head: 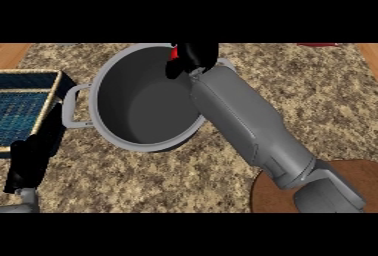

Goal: Pick the tomato from the cutting board and place it in the pot

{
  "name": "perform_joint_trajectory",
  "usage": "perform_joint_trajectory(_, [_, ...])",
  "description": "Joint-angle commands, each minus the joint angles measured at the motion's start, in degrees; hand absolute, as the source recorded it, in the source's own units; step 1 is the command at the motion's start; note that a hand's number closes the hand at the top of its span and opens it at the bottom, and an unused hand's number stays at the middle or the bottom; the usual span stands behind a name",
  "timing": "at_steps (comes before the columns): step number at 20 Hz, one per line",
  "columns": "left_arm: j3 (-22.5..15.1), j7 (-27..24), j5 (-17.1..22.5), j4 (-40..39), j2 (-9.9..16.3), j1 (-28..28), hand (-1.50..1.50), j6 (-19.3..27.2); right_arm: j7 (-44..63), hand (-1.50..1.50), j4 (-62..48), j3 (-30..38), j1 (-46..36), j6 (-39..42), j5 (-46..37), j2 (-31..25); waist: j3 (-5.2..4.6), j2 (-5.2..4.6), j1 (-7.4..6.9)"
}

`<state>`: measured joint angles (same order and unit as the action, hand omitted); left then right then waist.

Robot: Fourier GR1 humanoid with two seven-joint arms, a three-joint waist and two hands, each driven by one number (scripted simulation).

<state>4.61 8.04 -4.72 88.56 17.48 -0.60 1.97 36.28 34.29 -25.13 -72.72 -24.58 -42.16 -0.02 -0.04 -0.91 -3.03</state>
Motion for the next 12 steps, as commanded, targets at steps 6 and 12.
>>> perform_joint_trajectory(6, [-0.1, 2.7, -0.1, 2.2, 0.4, -1.6, 0.0, -0.9, -13.1, -1.5, -8.3, 6.6, -1.7, -4.5, 12.1, 0.0, 0.05, -0.26, -1.01])
perform_joint_trajectory(12, [-0.9, -0.3, -1.4, -2.0, -0.9, -3.2, 0.0, -0.4, -20.7, -1.5, -6.1, 8.5, -2.2, -13.3, 17.0, 0.0, 0.04, -0.53, -1.44])
